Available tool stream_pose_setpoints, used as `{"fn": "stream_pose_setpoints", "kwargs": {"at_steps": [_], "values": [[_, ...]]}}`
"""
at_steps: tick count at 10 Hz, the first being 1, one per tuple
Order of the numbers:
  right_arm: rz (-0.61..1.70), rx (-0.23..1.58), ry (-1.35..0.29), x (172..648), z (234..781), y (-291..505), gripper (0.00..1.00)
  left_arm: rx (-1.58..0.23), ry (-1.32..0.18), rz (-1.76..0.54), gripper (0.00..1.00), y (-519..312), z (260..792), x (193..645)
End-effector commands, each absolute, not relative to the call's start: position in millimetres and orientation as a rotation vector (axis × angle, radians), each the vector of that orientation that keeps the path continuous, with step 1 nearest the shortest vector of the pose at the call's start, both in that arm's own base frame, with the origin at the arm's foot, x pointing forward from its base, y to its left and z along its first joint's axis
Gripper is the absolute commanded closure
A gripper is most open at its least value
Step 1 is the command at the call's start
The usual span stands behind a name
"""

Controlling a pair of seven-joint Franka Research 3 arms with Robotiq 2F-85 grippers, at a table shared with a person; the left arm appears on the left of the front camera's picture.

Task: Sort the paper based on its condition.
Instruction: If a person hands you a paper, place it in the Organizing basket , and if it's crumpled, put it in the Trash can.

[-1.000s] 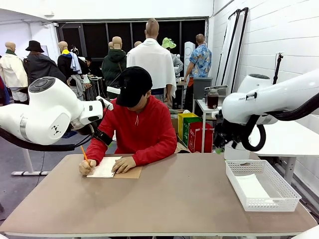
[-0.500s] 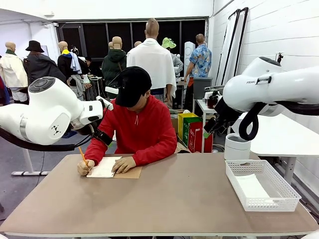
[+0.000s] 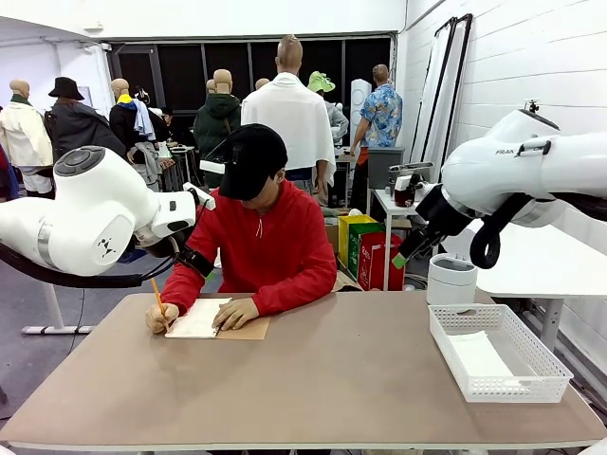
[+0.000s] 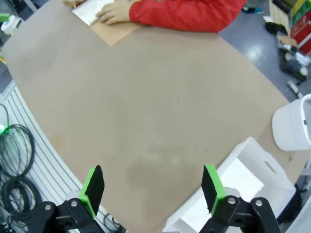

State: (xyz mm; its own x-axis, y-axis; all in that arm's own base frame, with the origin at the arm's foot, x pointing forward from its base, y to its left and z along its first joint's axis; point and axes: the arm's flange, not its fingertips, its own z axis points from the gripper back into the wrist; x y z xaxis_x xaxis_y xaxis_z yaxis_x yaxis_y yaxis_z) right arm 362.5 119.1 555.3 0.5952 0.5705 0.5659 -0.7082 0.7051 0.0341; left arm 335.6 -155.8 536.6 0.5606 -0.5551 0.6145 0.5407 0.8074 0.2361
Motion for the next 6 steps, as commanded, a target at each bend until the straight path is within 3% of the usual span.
{"fn": "stream_pose_setpoints", "kwargs": {"at_steps": [1, 6], "values": [[0.774, 0.277, -0.616, 355.6, 546.2, 115.0, 0.00, 0.024, -0.729, -0.649, 0.00, -155.3, 536.4, 335.5], [0.726, 0.325, -0.715, 349.8, 553.0, 116.4, 0.00, 0.024, -0.729, -0.649, 0.00, -155.3, 536.4, 335.5]]}}
